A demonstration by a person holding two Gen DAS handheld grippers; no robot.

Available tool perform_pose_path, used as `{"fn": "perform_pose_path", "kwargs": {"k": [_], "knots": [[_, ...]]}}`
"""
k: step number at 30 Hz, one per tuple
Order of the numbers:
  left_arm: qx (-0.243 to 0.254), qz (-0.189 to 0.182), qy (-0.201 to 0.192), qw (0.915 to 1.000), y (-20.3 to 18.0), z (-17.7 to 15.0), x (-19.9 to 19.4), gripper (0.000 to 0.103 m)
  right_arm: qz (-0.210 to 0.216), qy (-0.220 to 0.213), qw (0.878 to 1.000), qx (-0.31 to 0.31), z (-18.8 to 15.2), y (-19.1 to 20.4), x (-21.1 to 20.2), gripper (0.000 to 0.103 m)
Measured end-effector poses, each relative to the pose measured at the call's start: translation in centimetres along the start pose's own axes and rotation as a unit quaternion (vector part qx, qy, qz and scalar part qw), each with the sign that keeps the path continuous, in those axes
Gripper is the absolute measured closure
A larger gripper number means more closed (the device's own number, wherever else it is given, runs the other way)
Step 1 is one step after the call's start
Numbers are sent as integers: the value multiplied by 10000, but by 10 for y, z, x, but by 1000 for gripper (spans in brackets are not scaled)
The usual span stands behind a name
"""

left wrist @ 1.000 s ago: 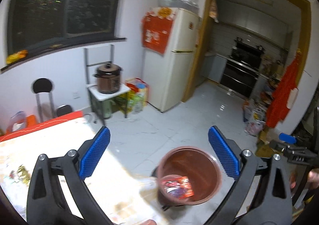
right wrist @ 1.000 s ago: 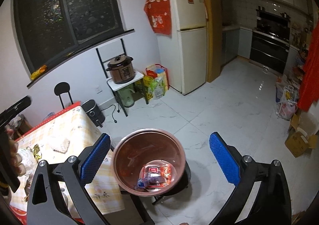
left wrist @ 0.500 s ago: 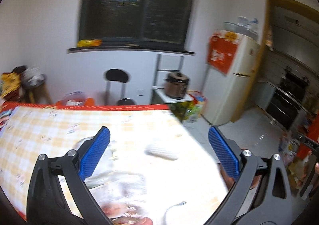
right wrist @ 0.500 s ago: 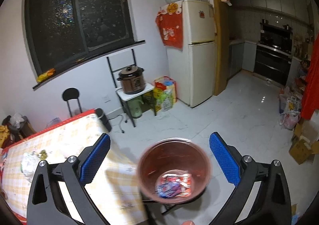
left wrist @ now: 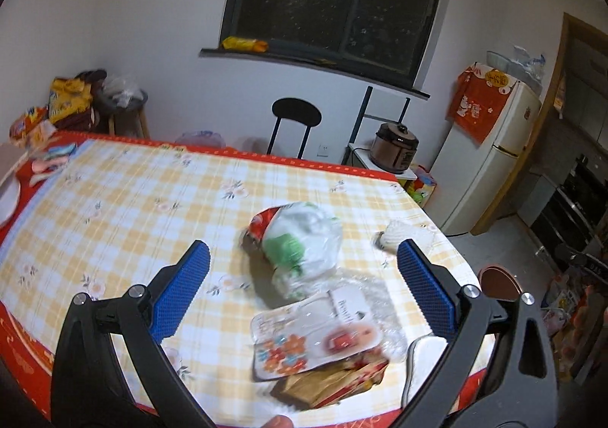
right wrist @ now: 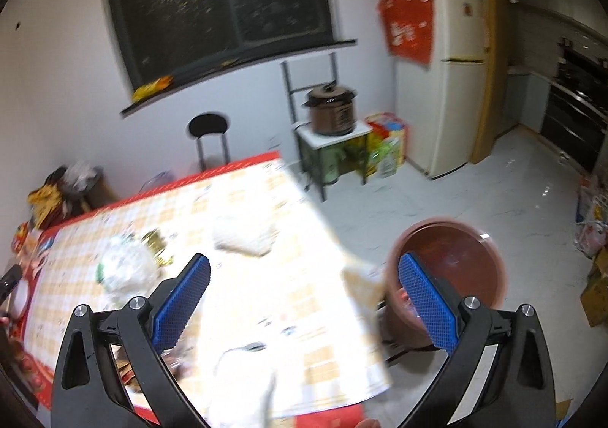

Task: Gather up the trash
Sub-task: 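Move both tools back over the table toward the remaining trash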

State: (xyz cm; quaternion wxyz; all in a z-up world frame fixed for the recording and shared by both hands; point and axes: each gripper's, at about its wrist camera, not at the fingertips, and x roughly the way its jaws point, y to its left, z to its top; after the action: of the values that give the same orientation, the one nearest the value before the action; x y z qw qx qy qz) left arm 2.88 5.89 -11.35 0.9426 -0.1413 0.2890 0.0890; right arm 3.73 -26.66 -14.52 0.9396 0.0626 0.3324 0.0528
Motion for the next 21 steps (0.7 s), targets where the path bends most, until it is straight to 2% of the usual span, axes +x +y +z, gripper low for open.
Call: {"fn": "perform_pose_path", "kwargs": {"k": [5, 9, 13, 17, 19, 21], "knots": [[0, -138, 245, 9996, 21, -15, 8, 6, 218, 363, 9989, -181, -17, 54, 14, 5], [455, -180, 536, 9974, 24, -35, 25, 6, 318, 544, 9977, -228, -25, 84, 22, 5], [947, -431, 853, 9909, 22, -58, 43, 6, 409, 671, 9967, -183, -33, 106, 31, 5], [1146, -667, 1118, 9848, 25, -78, 61, 8, 376, 741, 9961, -310, -44, 126, 33, 5], [1256, -764, 1273, 9809, 23, -85, 71, 16, 370, 802, 9957, -281, -50, 129, 34, 5], [1485, -887, 1430, 9745, 18, -92, 82, 19, 396, 903, 9950, -155, -57, 129, 37, 5]]}}
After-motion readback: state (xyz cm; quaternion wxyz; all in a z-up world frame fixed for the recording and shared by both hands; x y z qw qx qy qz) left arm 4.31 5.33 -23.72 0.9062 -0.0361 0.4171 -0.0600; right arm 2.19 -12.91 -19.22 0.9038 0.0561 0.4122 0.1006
